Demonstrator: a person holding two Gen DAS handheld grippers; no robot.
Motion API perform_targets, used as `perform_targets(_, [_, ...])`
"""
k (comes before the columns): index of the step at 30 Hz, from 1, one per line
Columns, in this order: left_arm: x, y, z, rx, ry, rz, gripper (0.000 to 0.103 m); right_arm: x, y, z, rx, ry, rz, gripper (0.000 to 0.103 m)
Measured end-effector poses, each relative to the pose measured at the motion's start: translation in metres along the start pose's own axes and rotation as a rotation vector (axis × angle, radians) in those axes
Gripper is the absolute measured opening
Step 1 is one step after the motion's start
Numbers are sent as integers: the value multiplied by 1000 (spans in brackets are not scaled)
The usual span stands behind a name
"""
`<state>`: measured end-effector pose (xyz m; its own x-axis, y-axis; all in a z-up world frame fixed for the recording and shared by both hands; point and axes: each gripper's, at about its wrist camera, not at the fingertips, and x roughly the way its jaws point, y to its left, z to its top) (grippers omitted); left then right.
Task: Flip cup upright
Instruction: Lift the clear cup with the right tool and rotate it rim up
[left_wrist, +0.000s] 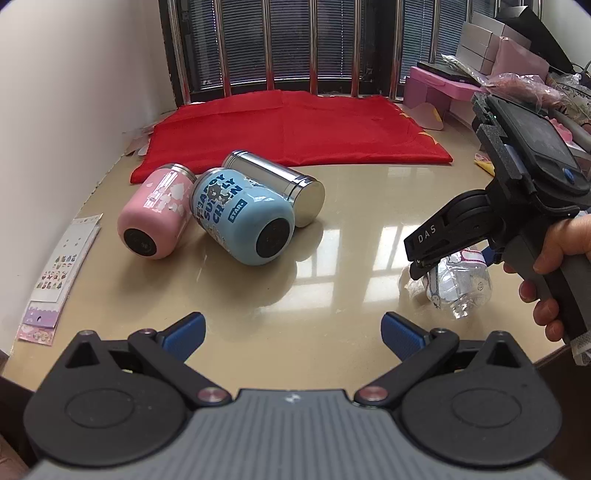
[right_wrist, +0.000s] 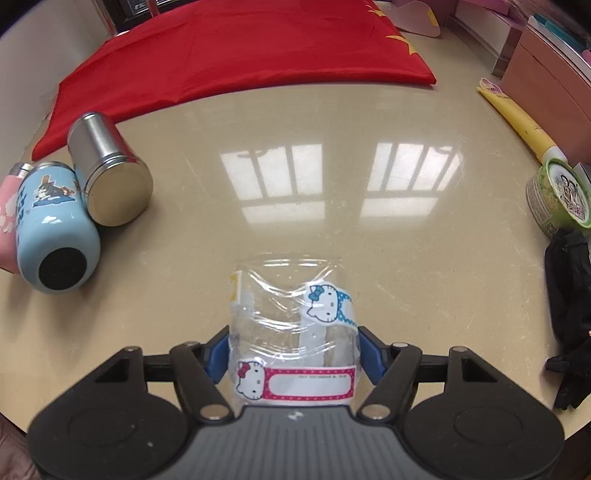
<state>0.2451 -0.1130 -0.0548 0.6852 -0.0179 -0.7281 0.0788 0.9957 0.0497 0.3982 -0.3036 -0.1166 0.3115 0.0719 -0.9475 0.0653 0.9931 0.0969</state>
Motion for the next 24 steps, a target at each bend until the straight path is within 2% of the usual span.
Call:
perform_targets(2, [-2,0,0,-4,-8,-5,103,-5,-1,-1,-22,-21,17,84])
perform_targets(4, [-1,-1,1,-10,-6,-5,103,-19,-2,-6,-73,-81,62,98])
perform_targets(8, [2,-3,0,-16,4,-13,103,-58,-18,-29,-137,-183,77,102])
perform_targets(13, [5,-4,-3,-15,15,-25,103,-81,-32,-52,-131,-226,95,103])
perform_targets(16, [7,-4,-3,-11,18,-25,103,-76,-30,-48,-103,-219,120,103])
perform_targets(19, [11,-3,-5,-12,27,-15,103,-59,-18,-25,-68,-201,111,103])
perform_targets(24, [15,0,-7,-11,40,-9,103,-12,-2,24,-8,-27,84,100])
